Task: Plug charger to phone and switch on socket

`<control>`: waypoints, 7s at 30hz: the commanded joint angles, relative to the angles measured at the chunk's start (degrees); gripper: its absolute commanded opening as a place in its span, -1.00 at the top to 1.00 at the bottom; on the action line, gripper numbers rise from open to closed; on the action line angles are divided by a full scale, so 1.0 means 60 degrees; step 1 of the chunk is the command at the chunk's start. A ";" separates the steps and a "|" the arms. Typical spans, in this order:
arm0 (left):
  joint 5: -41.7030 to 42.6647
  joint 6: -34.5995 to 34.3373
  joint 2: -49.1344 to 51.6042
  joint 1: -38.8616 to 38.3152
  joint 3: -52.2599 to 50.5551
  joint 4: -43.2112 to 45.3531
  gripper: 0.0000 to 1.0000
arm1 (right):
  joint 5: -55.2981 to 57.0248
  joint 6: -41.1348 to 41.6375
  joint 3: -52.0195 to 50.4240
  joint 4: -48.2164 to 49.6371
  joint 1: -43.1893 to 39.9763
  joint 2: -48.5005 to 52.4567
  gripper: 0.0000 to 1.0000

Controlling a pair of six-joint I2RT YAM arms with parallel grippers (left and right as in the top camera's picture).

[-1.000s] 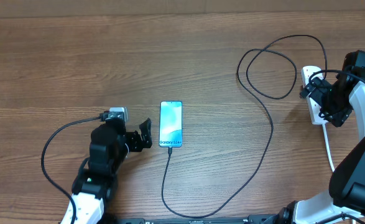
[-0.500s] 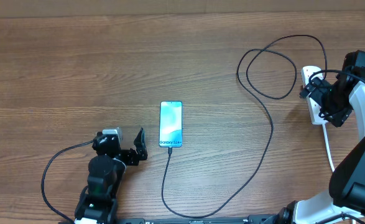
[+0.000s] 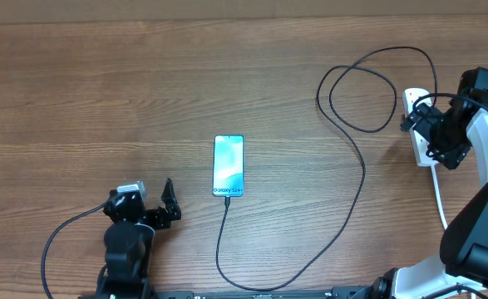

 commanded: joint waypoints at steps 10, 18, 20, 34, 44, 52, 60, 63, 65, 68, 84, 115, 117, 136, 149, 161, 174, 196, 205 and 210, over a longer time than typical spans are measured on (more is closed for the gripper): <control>-0.0106 0.2284 -0.2186 -0.0189 -0.0033 -0.0015 -0.99 | -0.0018 -0.0004 0.0124 0.0015 0.0022 -0.0033 -1.00; -0.0069 0.2277 -0.2178 -0.0255 -0.0033 0.0022 -0.99 | -0.0018 -0.0004 0.0124 0.0015 0.0022 -0.0033 -1.00; -0.0069 0.2277 -0.2175 -0.0255 -0.0033 0.0022 -0.99 | -0.0018 -0.0004 0.0124 0.0015 0.0022 -0.0033 -1.00; -0.0073 0.2277 -0.2171 -0.0255 -0.0033 0.0022 -0.99 | -0.0018 -0.0004 0.0124 0.0015 0.0022 -0.0033 -1.00; -0.0073 0.2277 -0.2171 -0.0255 -0.0033 0.0022 -0.99 | -0.0018 -0.0004 0.0124 0.0015 0.0022 -0.0033 -1.00; -0.0069 0.2277 -0.2171 -0.0255 -0.0033 0.0022 -0.99 | -0.0018 -0.0004 0.0124 0.0015 0.0022 -0.0033 -1.00; -0.0073 0.2277 -0.2171 -0.0255 -0.0033 0.0022 -0.99 | -0.0018 -0.0004 0.0124 0.0015 0.0025 -0.0033 -1.00; -0.0069 0.2277 -0.2171 -0.0255 -0.0033 0.0022 -0.99 | -0.0018 -0.0004 0.0124 0.0015 0.0022 -0.0033 -1.00; -0.0069 0.2277 -0.2171 -0.0255 -0.0033 0.0022 -0.99 | -0.0018 -0.0004 0.0124 0.0015 0.0022 -0.0033 -1.00; -0.0069 0.2277 -0.2171 -0.0255 -0.0033 0.0022 -0.99 | -0.0018 -0.0004 0.0124 0.0015 0.0022 -0.0033 -0.99; -0.0069 0.2277 -0.2171 -0.0255 -0.0033 0.0022 -0.99 | -0.0018 -0.0004 0.0124 0.0015 0.0022 -0.0033 -1.00; -0.0069 0.2277 -0.2171 -0.0255 -0.0033 0.0022 -0.99 | -0.0018 -0.0004 0.0124 0.0015 0.0022 -0.0033 -1.00; -0.0069 0.2277 -0.2171 -0.0255 -0.0033 0.0022 -0.99 | -0.0018 -0.0004 0.0124 0.0015 0.0022 -0.0033 -1.00; -0.0073 0.2277 -0.2171 -0.0255 -0.0033 0.0022 -0.99 | -0.0018 -0.0004 0.0124 0.0015 0.0022 -0.0033 -0.99; -0.0069 0.2277 -0.2171 -0.0255 -0.0033 0.0022 -0.99 | -0.0018 -0.0004 0.0124 0.0015 0.0022 -0.0033 -1.00; -0.0069 0.2277 -0.2171 -0.0255 -0.0033 0.0022 -0.99 | -0.0018 -0.0004 0.0124 0.0015 0.0022 -0.0033 -1.00; -0.0069 0.2277 -0.2171 -0.0255 -0.0033 0.0022 -0.99 | -0.0018 -0.0004 0.0124 0.0015 0.0022 -0.0033 -1.00; -0.0069 0.2277 -0.2171 -0.0255 -0.0033 0.0022 -0.99 | -0.0018 -0.0004 0.0124 0.0015 0.0022 -0.0033 -1.00; -0.0069 0.2277 -0.2171 -0.0255 -0.0033 0.0022 -0.99 | -0.0018 -0.0004 0.0124 0.0015 0.0022 -0.0033 -1.00; -0.0069 0.2277 -0.2171 -0.0255 -0.0033 0.0022 -0.99 | -0.0018 -0.0004 0.0124 0.0015 0.0022 -0.0033 -1.00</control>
